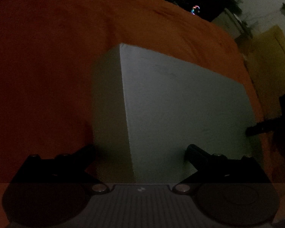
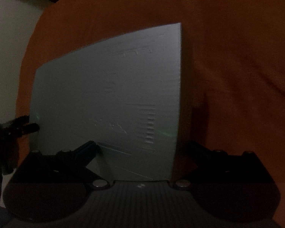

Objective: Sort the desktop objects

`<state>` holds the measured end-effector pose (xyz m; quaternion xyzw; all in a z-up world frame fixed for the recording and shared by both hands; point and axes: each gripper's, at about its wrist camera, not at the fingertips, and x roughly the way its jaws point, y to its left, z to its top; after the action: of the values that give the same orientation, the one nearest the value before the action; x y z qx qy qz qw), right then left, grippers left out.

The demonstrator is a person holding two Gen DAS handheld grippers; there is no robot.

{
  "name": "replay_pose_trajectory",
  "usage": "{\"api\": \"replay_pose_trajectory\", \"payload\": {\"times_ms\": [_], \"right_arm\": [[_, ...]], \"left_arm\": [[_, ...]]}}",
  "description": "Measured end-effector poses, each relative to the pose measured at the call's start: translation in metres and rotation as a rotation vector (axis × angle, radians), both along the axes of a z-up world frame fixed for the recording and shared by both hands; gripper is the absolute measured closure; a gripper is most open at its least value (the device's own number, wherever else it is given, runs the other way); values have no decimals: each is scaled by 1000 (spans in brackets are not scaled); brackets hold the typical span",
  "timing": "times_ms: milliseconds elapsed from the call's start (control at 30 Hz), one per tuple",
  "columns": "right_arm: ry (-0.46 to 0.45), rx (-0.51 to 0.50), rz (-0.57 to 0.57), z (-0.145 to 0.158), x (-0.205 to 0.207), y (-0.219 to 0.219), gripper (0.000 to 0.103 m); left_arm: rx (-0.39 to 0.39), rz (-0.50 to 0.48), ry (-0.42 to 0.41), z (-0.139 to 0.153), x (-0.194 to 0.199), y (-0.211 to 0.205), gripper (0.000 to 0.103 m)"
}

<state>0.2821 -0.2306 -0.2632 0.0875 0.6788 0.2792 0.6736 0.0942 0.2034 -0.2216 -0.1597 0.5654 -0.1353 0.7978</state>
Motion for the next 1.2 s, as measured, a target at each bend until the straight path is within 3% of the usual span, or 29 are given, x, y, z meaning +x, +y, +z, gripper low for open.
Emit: {"api": "replay_pose_trajectory", "payload": {"times_ms": [133,200,400,633,733,900,1033,1200], "right_arm": [[5,-11,-18,11,-15,5,0],[23,10,-33,22,-21,0,0],[71,40,-49,33,-44,-8,0],[-3,-60,73,8,-101,6,0],[-41,-47,66,2,-118,7,0],[-36,-57,21,4,-125,12,0],[-72,-126,39,24,-131,26,0],[-159,-112,20,80,-147,43,0]], "left_arm": [[-28,18,59,6,-3,-6,0],[-48,15,126,7,-5,-12,0],[-72,14,153,16,-27,-14,0],[100,-104,125,1,-65,-50,0],[116,-103,84,-7,-78,-52,0],[139,-97,89,-7,-84,-47,0],[230,-149,97,16,-75,-70,1],[201,-160,15,70,-73,-71,0]]}}
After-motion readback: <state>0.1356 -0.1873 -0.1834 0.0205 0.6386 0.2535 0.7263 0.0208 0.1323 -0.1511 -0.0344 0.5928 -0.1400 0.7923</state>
